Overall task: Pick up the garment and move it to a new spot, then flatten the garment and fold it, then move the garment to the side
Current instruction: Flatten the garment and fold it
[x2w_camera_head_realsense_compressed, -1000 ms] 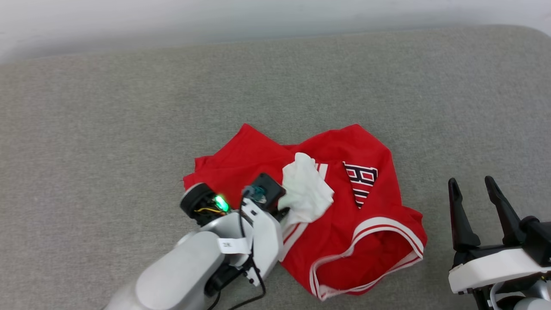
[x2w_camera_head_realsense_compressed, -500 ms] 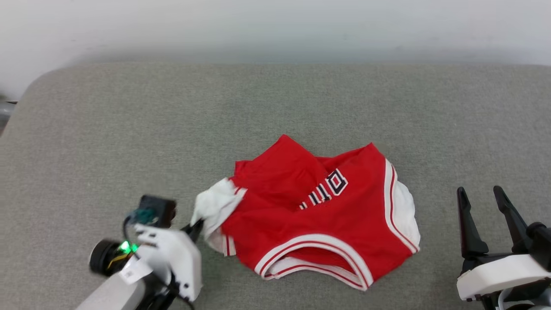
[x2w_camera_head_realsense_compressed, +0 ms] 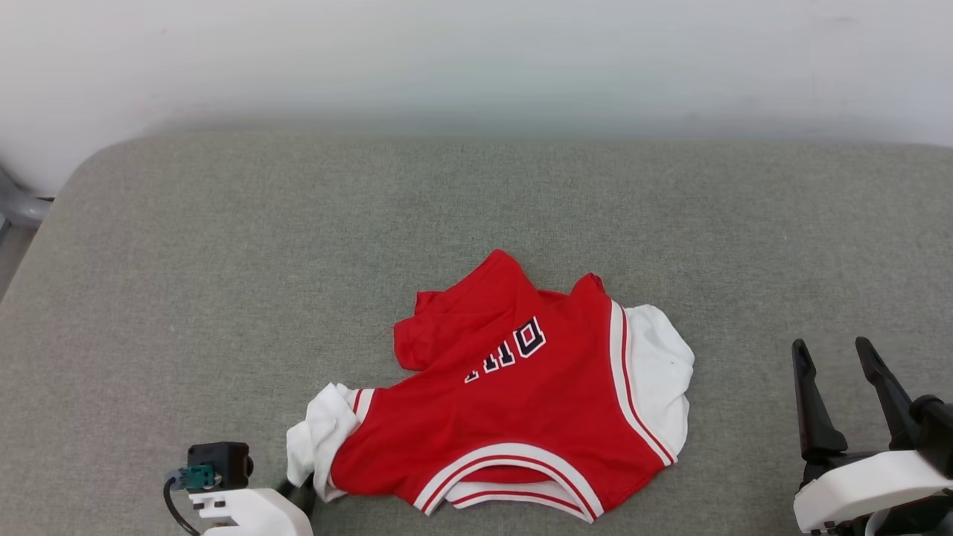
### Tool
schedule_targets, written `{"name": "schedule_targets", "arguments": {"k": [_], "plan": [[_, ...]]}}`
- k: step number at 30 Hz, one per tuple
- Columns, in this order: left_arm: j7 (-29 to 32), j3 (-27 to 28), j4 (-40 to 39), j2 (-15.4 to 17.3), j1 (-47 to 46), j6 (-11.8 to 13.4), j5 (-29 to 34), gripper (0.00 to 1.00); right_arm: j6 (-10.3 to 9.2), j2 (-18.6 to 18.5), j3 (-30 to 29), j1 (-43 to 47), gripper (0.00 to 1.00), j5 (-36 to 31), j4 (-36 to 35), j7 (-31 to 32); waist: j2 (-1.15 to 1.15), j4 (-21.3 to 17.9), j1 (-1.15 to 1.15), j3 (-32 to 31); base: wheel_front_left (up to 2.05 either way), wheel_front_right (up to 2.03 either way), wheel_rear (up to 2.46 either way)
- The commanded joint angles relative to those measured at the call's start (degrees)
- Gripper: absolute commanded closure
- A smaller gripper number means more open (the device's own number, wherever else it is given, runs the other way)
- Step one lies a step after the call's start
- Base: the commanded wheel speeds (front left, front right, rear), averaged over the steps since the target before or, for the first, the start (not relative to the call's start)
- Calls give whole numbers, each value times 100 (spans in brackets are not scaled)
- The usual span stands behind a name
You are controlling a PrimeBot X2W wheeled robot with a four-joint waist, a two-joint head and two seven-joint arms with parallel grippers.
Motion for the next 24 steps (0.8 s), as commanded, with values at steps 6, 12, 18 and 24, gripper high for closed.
{"name": "schedule_targets", "arguments": {"k": [6,12,18,24], "plan": [[-452,79,-152,6,-107,135,286,0,-2,3,-36,128,0,-65,-74,84,0,-68,0,-230,0,0,0],[-1311,221,-641,68,-237,262,779,0,-2,3,-245,234,0,-5,-53,233,0,-95,0,-373,0,0,0],[-1931,340,-1039,12,-362,215,1082,0,-2,3,-465,236,0,-120,143,448,0,-43,0,-344,0,0,0],[-2099,444,-1474,-67,-437,271,1355,0,-2,5,-393,0,0,-214,528,1155,0,105,0,-178,0,0,0]]}}
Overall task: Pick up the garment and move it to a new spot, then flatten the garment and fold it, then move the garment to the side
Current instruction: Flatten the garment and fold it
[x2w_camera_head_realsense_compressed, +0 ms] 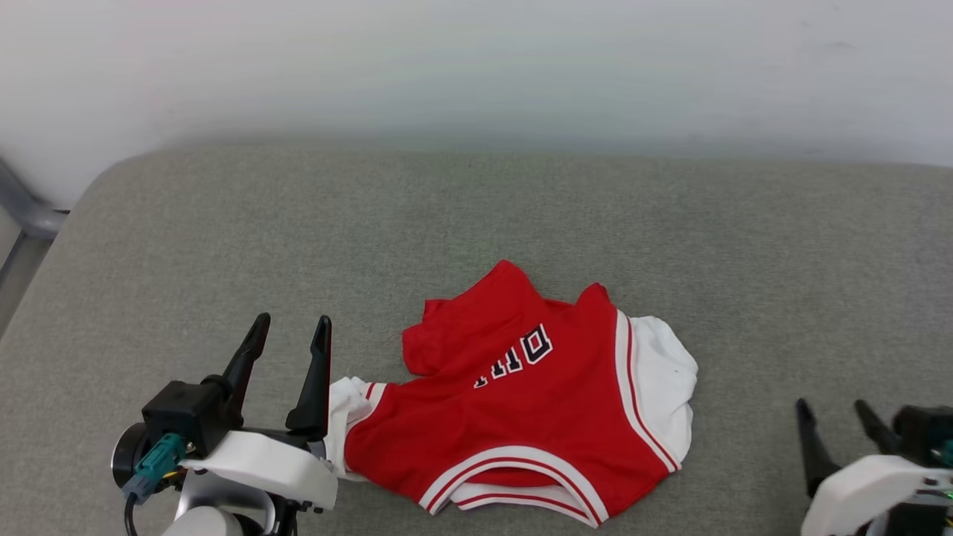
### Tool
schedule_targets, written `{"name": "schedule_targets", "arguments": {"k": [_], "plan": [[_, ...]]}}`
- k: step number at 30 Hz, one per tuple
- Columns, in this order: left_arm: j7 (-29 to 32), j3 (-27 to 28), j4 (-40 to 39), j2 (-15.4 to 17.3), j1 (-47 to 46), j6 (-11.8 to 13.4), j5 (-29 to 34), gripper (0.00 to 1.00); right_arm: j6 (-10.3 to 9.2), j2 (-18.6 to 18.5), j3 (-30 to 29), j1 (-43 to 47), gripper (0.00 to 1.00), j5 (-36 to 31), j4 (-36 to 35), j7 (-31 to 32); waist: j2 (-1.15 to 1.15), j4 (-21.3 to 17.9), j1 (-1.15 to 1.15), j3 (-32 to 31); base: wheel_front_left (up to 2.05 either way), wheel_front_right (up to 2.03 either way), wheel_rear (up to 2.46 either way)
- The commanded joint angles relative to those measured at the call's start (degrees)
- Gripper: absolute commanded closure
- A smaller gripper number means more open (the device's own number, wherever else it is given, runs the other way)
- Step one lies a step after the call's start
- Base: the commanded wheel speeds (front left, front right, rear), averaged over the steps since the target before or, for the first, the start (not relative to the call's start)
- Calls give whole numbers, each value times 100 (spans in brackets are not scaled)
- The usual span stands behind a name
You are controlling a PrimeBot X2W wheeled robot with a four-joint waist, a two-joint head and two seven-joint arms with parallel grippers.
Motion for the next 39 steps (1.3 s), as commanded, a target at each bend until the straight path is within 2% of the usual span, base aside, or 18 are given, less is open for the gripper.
{"name": "schedule_targets", "arguments": {"k": [1,12,18,24,25,26,27,32,39], "plan": [[-38,29,-53,-12,-88,21,42,0,-2,4,63,-124,0,2,54,143,0,67,0,63,0,0,0],[-82,125,-172,-205,-256,-175,189,0,-2,-550,1120,-1039,0,557,514,2315,0,491,0,618,0,0,0],[-92,222,-45,-323,-336,-294,201,0,-2,-746,1571,-1456,0,722,882,2936,0,629,0,813,0,0,0],[-97,331,71,-398,-350,-397,240,0,-2,-731,1757,-1488,0,925,1540,3454,0,683,0,896,0,0,0],[-97,351,87,-406,-350,-417,254,0,-2,-692,1751,-1445,54,1002,1639,3593,0,686,0,900,0,0,0],[-98,376,100,-415,-346,-425,259,0,-1,-652,1749,-1422,71,1063,1687,3673,0,686,0,904,0,0,0],[-98,397,113,-426,-334,-426,264,0,-1,-637,1751,-1433,100,1106,1696,3713,0,683,0,908,0,0,0],[-99,508,209,-406,-233,-436,263,0,-2,-684,1624,-1597,100,1189,1410,3439,0,601,0,833,0,0,0],[89,575,334,-251,-71,-375,160,0,-4,-643,998,-1441,100,983,563,2861,0,427,0,560,0,0,0]]}}
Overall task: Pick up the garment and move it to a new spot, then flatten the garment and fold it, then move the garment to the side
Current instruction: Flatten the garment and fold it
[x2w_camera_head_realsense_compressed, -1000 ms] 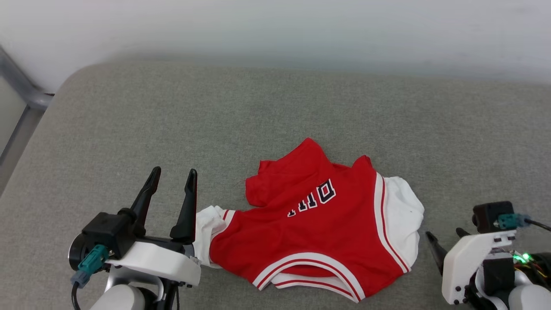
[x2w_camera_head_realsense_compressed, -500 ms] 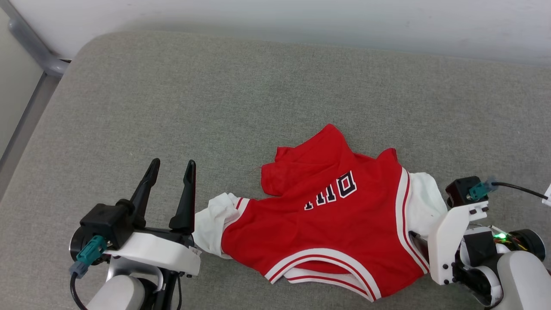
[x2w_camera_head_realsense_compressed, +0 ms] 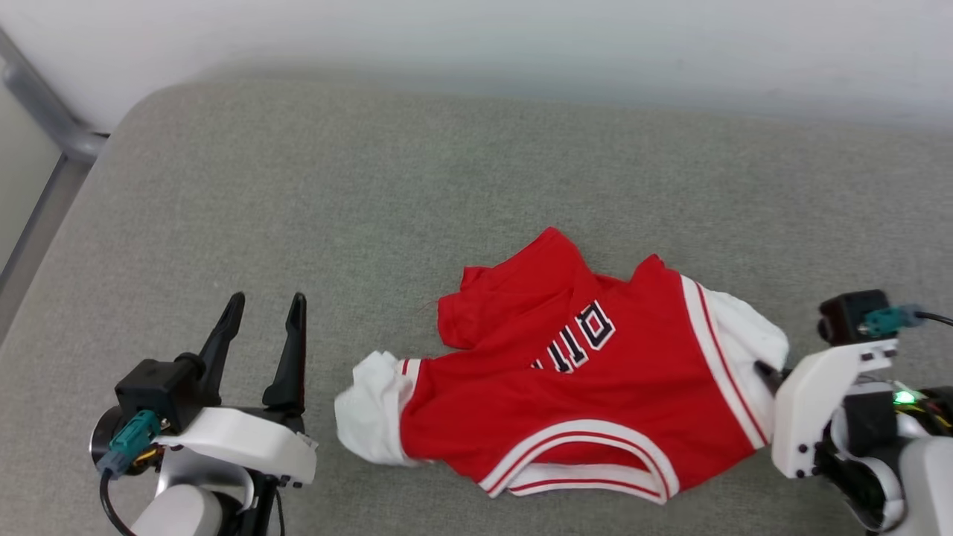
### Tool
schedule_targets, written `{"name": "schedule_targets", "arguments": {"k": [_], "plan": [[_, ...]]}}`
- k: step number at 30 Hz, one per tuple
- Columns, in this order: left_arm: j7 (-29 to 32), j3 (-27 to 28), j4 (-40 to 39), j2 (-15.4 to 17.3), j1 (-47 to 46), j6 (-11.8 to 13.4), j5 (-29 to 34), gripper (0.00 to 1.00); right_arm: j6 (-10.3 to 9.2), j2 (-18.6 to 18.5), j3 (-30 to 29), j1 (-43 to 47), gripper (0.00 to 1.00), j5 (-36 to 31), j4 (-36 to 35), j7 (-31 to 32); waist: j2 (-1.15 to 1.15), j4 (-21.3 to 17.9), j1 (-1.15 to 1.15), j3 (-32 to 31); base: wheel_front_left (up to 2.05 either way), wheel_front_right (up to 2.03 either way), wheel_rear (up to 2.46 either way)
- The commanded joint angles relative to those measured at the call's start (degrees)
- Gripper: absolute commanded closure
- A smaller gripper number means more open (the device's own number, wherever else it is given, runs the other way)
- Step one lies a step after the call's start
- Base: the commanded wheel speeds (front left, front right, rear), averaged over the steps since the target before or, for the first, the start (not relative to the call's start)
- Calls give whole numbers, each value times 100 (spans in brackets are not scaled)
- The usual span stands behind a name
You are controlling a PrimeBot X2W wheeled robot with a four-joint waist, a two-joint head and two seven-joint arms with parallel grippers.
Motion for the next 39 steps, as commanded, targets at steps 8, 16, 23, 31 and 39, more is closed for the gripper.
{"name": "schedule_targets", "arguments": {"k": [8,16,23,31,39], "plan": [[772,-111,-42,368,209,-61,-210,0,-5,193,-832,716,100,-274,-994,-44,0,-297,-1,-325,0,0,0],[2555,-790,-308,750,188,-437,-575,0,-5,477,-1145,1270,100,-354,-1533,176,0,-536,-1,-363,0,0,0],[3465,-1233,-165,809,61,-701,-803,0,-5,607,-1074,1316,100,-310,-1539,96,0,-700,-1,-209,0,0,0],[4171,-1645,673,716,-425,-1096,-829,0,-5,664,-977,1130,100,-328,-1492,34,0,-814,-1,126,0,0,0],[5085,-2265,1092,705,-307,-1439,-942,100,-5,677,-1011,1105,100,-361,-1416,-21,0,-870,-1,166,0,0,0]]}}
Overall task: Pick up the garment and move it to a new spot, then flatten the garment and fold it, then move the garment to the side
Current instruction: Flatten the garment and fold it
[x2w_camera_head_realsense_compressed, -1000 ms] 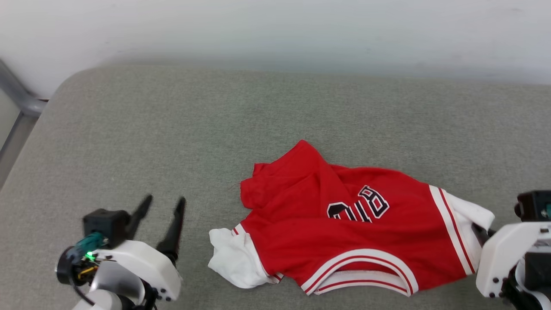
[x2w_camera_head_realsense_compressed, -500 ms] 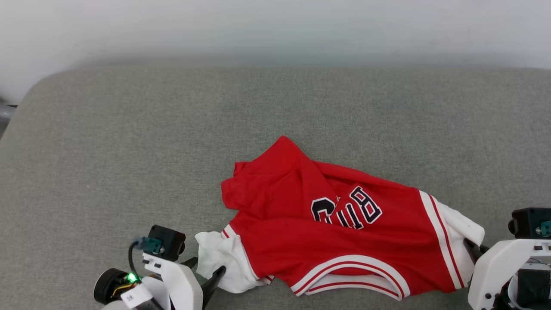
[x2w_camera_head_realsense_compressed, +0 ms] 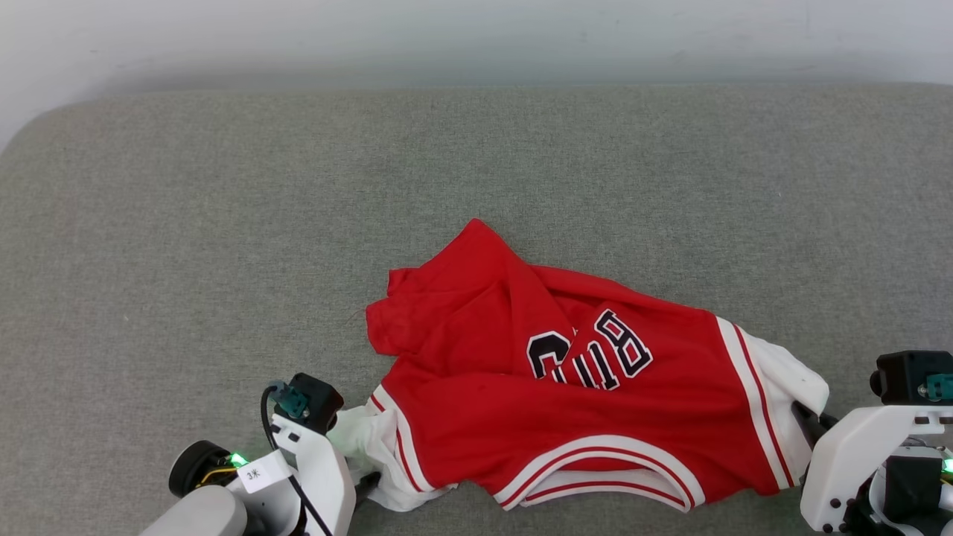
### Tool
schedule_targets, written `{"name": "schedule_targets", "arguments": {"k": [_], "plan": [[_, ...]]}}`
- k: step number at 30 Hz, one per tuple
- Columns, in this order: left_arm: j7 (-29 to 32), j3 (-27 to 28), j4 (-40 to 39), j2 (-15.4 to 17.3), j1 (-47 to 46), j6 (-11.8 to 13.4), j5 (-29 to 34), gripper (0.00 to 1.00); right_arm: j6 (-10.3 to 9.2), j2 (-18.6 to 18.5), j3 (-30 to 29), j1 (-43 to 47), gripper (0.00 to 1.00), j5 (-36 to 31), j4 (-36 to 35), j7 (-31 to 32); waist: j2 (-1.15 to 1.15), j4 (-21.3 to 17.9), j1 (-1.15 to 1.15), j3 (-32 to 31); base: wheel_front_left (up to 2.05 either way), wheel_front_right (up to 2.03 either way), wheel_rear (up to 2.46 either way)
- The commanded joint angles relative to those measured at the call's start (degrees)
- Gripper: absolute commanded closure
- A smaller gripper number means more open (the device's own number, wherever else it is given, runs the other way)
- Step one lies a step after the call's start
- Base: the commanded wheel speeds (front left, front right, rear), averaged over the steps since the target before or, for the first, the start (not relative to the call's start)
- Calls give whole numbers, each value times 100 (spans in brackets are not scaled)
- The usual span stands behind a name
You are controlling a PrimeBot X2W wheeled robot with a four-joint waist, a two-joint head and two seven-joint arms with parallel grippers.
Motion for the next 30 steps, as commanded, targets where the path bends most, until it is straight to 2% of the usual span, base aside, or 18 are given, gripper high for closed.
{"name": "schedule_targets", "arguments": {"k": [1,5,12,21,26,30], "plan": [[308,-365,269,-93,381,-78,-64,100,-4,18,-18,-53,100,-18,21,-36,0,10,1,-13,0,0,0],[-170,-97,120,-85,182,71,110,100,-4,20,-16,-78,100,-29,26,-124,0,58,1,-83,0,0,0],[-1257,557,-333,50,52,557,361,100,-4,8,-57,-149,100,-50,62,-325,0,156,1,-387,0,0,0],[-2050,1277,-909,145,-340,963,487,100,-5,-276,-63,-737,100,-131,236,-594,0,215,1,-710,0,0,0],[-2322,1661,-808,-33,-1114,976,397,100,-6,-501,-32,-1493,100,-240,365,-701,0,226,1,-675,0,0,0],[-2426,1819,-486,-201,-1859,815,310,100,-6,-687,94,-2271,100,-305,618,-792,0,163,1,-521,0,0,0]]}}
